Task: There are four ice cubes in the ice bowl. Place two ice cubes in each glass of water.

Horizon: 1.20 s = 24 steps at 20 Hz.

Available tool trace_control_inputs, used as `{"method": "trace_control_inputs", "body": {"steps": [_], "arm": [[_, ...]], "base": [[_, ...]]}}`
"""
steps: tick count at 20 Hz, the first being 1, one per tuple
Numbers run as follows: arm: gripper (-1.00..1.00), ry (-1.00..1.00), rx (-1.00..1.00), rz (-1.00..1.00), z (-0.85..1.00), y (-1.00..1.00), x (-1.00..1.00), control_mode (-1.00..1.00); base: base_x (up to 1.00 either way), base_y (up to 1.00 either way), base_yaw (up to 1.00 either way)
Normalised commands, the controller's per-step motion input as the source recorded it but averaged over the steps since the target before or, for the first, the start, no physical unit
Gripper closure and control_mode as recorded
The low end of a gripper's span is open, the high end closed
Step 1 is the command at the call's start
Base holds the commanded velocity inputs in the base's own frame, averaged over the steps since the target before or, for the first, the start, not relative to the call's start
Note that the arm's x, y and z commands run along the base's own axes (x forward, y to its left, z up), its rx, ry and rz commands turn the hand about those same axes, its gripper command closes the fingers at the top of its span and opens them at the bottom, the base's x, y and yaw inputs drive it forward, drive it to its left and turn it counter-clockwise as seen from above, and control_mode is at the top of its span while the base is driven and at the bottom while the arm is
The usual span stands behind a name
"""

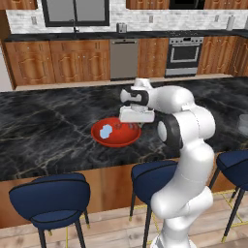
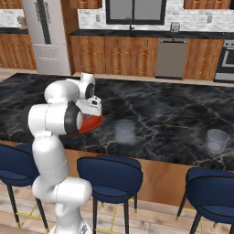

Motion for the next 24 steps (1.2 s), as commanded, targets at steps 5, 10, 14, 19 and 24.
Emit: {"method": "trace_control_inputs", "body": {"steps": [5, 10, 14, 19, 24], "arm": [[1.0, -0.2, -0.05, -0.21, 0.6, -0.71, -0.08, -1.0], [1.0, -0.07, -0.12, -0.34, 0.39, -1.0, 0.0, -1.0], [1.0, 0.0, -0.1, -0.37, 0.06, -1.0, 0.0, -1.0], [1.0, -0.02, 0.01, -0.07, -0.09, -0.79, 0.1, -1.0], [1.0, -0.03, 0.02, 0.0, -0.33, -0.33, 0.15, -1.0]], "base": [[0.0, 0.0, 0.0], [0.0, 0.0, 0.0], [0.0, 0.0, 0.0], [0.0, 0.0, 0.0], [0.0, 0.0, 0.0]]}}
